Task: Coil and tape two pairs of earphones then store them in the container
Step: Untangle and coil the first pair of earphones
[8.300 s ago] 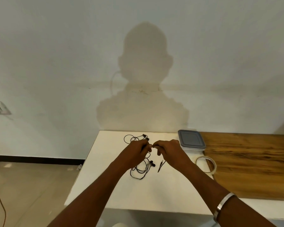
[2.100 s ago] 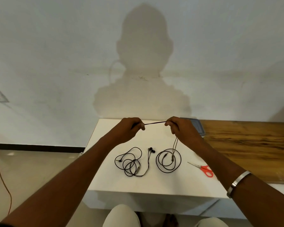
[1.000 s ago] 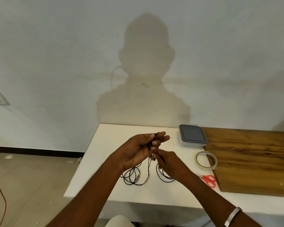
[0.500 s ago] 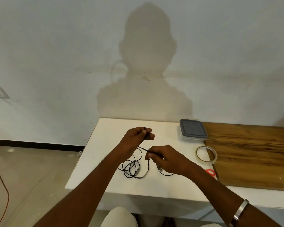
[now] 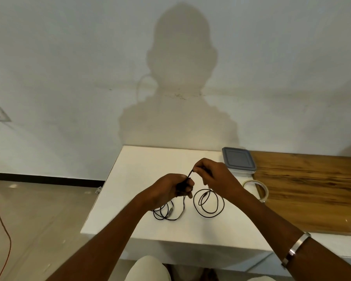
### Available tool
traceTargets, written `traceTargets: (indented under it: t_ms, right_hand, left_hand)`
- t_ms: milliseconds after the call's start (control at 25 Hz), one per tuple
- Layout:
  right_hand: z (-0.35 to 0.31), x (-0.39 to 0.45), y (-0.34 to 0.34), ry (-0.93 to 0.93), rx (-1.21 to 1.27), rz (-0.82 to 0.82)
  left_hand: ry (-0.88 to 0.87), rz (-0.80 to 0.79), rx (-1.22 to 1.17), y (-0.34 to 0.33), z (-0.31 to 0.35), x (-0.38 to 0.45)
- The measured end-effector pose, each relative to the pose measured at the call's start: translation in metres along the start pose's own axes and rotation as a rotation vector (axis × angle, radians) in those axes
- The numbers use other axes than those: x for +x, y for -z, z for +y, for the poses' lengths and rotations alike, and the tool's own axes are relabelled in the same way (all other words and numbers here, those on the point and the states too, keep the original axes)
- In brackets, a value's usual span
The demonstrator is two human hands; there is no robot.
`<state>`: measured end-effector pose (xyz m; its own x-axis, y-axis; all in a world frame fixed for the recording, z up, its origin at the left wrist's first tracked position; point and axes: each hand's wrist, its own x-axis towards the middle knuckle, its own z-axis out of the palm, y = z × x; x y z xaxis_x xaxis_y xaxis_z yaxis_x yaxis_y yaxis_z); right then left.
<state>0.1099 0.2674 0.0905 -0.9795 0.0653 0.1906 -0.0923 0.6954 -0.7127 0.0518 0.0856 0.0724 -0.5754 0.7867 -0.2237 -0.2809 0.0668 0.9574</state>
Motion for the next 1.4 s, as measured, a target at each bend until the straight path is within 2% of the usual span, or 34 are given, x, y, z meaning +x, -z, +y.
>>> traceTargets:
  t_ms: [120,240,440,600,800,960,1120,1400]
  right_hand:
    - [0.008,0.000,-0.006,-0.032,-0.028,0.024]
    - [0.011,-0.003,-0.014,-0.038,-0.021,-0.025]
    - [0.005,-0.011,-0.027,-0.080,0.015,-0.176]
    - [-0.001,-0.016,-0.031,-0.066,0.085,-0.291]
    - [-0.008,-0.019,-0.024,-0.043,0.111,-0.406]
    - [-0.017,-0.018,-0.014,0.012,0.132,-0.379]
    - [-0.018,-0.007,-0.005,0.070,0.135,-0.220]
    - [0.003,0.003,-0.004,0.029,-0.050,-0.016]
  left_hand:
    - [-0.057,-0.082,-0.122,-0.003,0.007,0.001]
    - [-0.123,-0.133,-0.225,-0.009,0.014,0.000]
    - [-0.246,0.057,-0.450,-0.014,0.025,0.007]
    - [-0.300,0.190,-0.311,-0.005,0.021,0.014]
    - [-0.319,0.310,0.028,0.003,0.007,0.014]
    - [-0.255,0.315,0.142,0.005,-0.003,0.010]
    - [-0.127,0.221,0.257,0.004,-0.008,0.003]
    - [-0.078,0.016,0.010,0.003,-0.008,-0.006]
